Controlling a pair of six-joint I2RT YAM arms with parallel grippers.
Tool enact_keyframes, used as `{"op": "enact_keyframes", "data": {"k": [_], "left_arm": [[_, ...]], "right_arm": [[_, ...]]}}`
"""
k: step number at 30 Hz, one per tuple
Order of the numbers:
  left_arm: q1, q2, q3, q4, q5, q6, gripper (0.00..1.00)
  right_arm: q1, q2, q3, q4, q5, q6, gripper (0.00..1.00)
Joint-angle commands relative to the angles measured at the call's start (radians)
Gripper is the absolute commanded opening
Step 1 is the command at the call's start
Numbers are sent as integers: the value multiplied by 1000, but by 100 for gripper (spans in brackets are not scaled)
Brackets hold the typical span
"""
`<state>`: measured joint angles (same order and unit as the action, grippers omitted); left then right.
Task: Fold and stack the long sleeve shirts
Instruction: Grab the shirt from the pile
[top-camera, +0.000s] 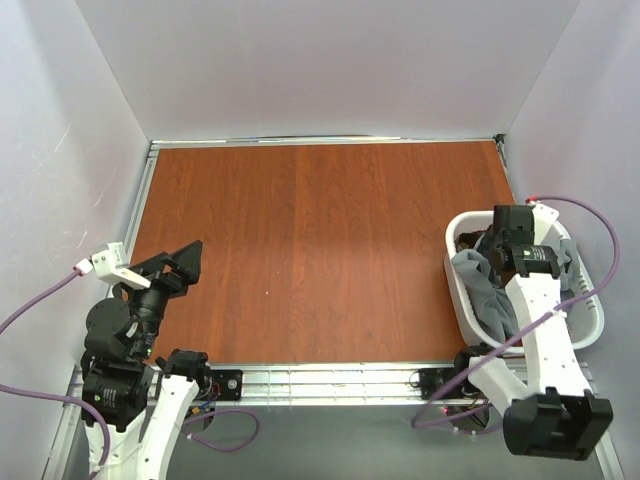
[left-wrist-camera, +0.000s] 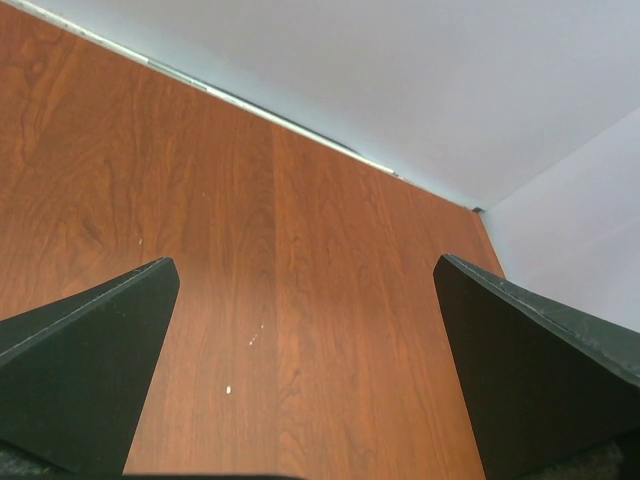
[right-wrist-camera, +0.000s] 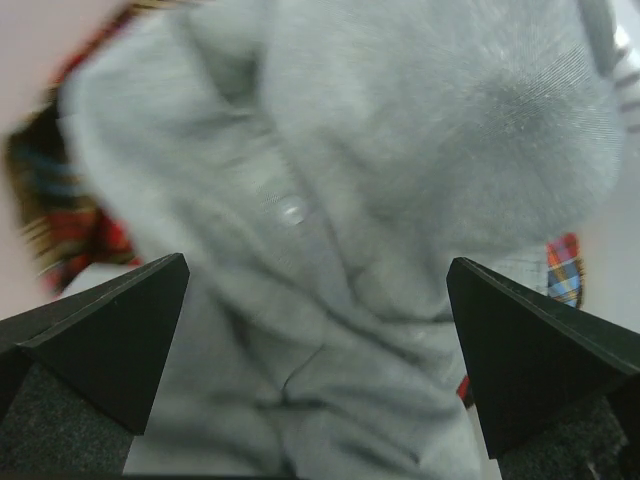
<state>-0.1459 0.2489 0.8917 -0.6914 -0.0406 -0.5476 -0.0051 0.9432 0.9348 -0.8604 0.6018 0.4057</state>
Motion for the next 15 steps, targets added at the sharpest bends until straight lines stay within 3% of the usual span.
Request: {"op": "enact_keyframes", "data": {"k": [1,6,9,10,12,13,15], "left_arm": [[-1,-19,-20,-40,36,-14,98],[-1,-22,-19,-40,39,-12,98],[-3,-23,-25,-40,39,-17,98],[-3,-25,-27,-39,39,-17,98],[-3,-28,-34,-39,39,-17,98],[-3,-30,-36,-37,39,-17,98],[-4,-30,-43,-31,39,-17,98]], "right_arm": [[-143,43,-75,102,-111,12,98],[-248,95,-146,204,-248,-1,94],[-291,112,-160,222,-295,2,60],[-294,102,-157,218,-289,-1,37],[-296,76,-127,204,-269,-21,18],[-296,40,-113,201,-266,-37,2],[-292,11,-33,166,-266,-47,1]]}}
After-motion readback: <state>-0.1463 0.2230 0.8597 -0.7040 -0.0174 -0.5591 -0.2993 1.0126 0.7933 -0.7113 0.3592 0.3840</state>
